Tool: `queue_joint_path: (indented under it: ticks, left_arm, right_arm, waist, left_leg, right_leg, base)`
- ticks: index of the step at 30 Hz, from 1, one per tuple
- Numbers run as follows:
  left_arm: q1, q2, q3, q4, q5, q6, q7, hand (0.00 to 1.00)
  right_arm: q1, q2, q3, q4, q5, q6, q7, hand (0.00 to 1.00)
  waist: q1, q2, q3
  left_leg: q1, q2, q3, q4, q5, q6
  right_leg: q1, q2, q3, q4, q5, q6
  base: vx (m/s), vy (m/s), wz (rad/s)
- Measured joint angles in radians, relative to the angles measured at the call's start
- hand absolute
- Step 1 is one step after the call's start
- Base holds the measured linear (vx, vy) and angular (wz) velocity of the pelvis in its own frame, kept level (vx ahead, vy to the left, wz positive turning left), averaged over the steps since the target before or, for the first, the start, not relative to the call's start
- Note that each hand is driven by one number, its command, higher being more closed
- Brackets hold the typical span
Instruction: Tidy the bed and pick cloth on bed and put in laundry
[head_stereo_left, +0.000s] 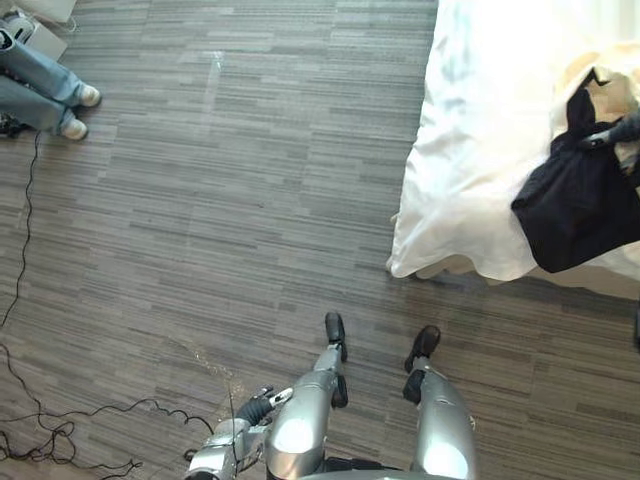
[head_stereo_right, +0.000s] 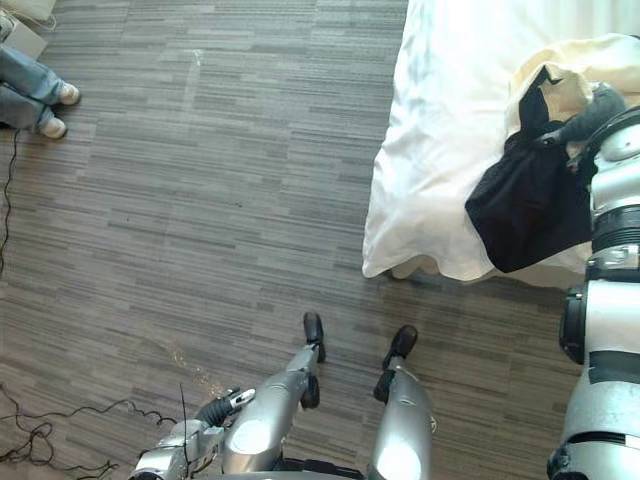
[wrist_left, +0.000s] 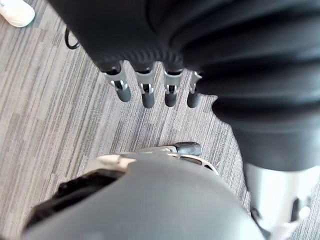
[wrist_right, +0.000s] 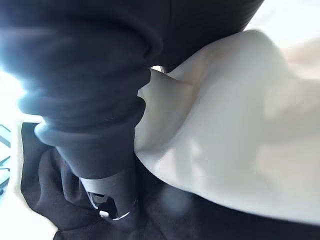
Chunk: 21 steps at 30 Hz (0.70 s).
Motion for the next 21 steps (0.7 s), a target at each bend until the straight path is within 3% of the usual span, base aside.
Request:
queue_joint_path:
  ticks: [1, 2, 3, 4, 5, 7, 9, 11, 14, 17, 20, 21]
  left_arm:
    - [0.0, 0.0, 0.0, 0.0, 0.0, -0.005, 0.0, 0.0]
    - [0.003, 0.0, 0.002, -0.002, 0.0, -0.017, 0.0, 0.0]
    - [0.006, 0.0, 0.005, -0.004, 0.0, -0.02, 0.0, 0.0]
    - [0.019, 0.003, 0.012, -0.017, -0.003, -0.034, -0.002, 0.0]
    - [0.022, 0.005, 0.015, -0.022, -0.004, -0.041, -0.005, 0.0]
    - [0.047, 0.0, 0.054, -0.046, -0.025, -0.058, -0.013, 0.0]
    - [0.055, -0.006, 0.08, -0.045, -0.025, -0.061, -0.008, 0.0]
    - [0.056, -0.04, 0.081, -0.044, -0.031, -0.068, 0.015, 0.0]
    - [0.071, -0.059, 0.085, -0.04, -0.042, -0.102, 0.044, 0.0]
    - [0.078, -0.072, 0.081, -0.011, -0.045, -0.129, 0.054, 0.0]
    - [0.076, -0.085, 0.073, 0.026, -0.042, -0.127, 0.048, 0.0]
    - [0.076, -0.087, 0.072, 0.025, -0.039, -0.124, 0.042, 0.0]
  right_arm:
    - [0.03, 0.004, -0.007, -0.005, 0.066, -0.031, -0.013, 1.0]
    - [0.102, 0.023, -0.042, -0.052, 0.2, -0.08, -0.017, 1.0]
    - [0.143, 0.04, -0.066, -0.081, 0.255, -0.096, -0.019, 1.0]
    - [0.264, 0.119, -0.136, -0.196, 0.41, -0.127, -0.022, 1.0]
    - [0.316, 0.153, -0.159, -0.244, 0.461, -0.139, -0.022, 1.0]
    - [0.532, 0.317, -0.216, -0.437, 0.625, -0.17, -0.018, 1.0]
    - [0.699, 0.458, -0.22, -0.533, 0.715, -0.18, -0.011, 1.0]
    - [0.894, 0.595, -0.192, -0.57, 0.745, -0.18, -0.009, 1.0]
    - [1.076, 0.731, -0.083, -0.547, 0.704, -0.173, 0.014, 1.0]
    - [1.127, 0.802, 0.035, -0.5, 0.651, -0.201, 0.062, 1.0]
    - [1.167, 0.845, 0.044, -0.508, 0.654, -0.252, 0.048, 1.0]
    - [1.175, 0.841, 0.034, -0.514, 0.665, -0.273, 0.021, 1.0]
  waist:
    - [-0.001, -0.001, 0.0]
    - [-0.006, -0.005, 0.001]
    - [-0.011, -0.01, 0.002]
    - [-0.033, -0.022, 0.005]
    - [-0.037, -0.028, 0.005]
    - [-0.06, -0.055, -0.013]
    - [-0.082, -0.084, -0.051]
    - [-0.088, -0.112, -0.114]
    - [-0.089, -0.148, -0.178]
    - [-0.101, -0.158, -0.227]
    - [-0.143, -0.139, -0.27]
    - [-0.126, -0.134, -0.289]
  left_leg:
    - [0.008, 0.001, 0.001, 0.0, 0.0, 0.0]
    - [0.026, 0.004, 0.006, 0.0, -0.001, 0.0]
    - [0.036, 0.006, 0.009, 0.0, -0.001, -0.001]
    - [0.061, 0.011, 0.013, 0.0, -0.007, -0.008]
    - [0.072, 0.013, 0.018, 0.0, -0.008, -0.009]
    - [0.114, 0.024, 0.033, 0.0, -0.022, -0.028]
    - [0.139, 0.031, 0.035, 0.0, -0.029, -0.035]
    - [0.166, 0.036, 0.035, 0.0, -0.041, -0.041]
    - [0.231, 0.026, 0.029, -0.001, -0.063, -0.04]
    - [0.236, 0.008, -0.051, -0.007, -0.073, -0.028]
    - [0.2, -0.025, -0.261, -0.007, -0.061, -0.008]
    - [0.192, -0.035, -0.306, -0.007, -0.039, -0.004]
  right_leg:
    - [0.007, 0.001, 0.0, 0.0, -0.002, 0.0]
    - [0.025, 0.005, 0.005, -0.003, -0.004, 0.0]
    - [0.033, 0.007, 0.009, -0.004, -0.004, 0.0]
    - [0.056, 0.013, 0.012, -0.006, -0.01, 0.001]
    - [0.063, 0.016, 0.017, -0.006, -0.012, 0.001]
    - [0.099, 0.028, 0.027, -0.01, -0.023, 0.002]
    - [0.124, 0.029, 0.025, -0.014, -0.043, 0.01]
    - [0.155, 0.029, 0.014, -0.011, -0.061, 0.016]
    - [0.204, 0.005, -0.001, 0.042, -0.114, 0.03]
    - [0.229, -0.014, -0.006, 0.107, -0.166, 0.049]
    - [0.312, 0.137, 0.236, 0.023, -0.226, 0.005]
    - [0.319, 0.151, 0.248, 0.025, -0.233, -0.011]
  base:
    - [0.06, -0.063, -0.04]
    - [0.05, -0.053, -0.07]
    - [0.06, -0.083, -0.12]
    - [0.04, -0.073, -0.15]
    - [0.04, -0.087, -0.21]
    - [0.03, -0.064, -0.23]
    - [0.04, -0.059, -0.08]
    - [0.08, -0.082, 0.06]
    - [0.08, -0.046, 0.16]
    - [0.01, -0.053, 0.69]
    - [0.05, -0.124, 2.02]
    - [0.09, -0.1, 1.73]
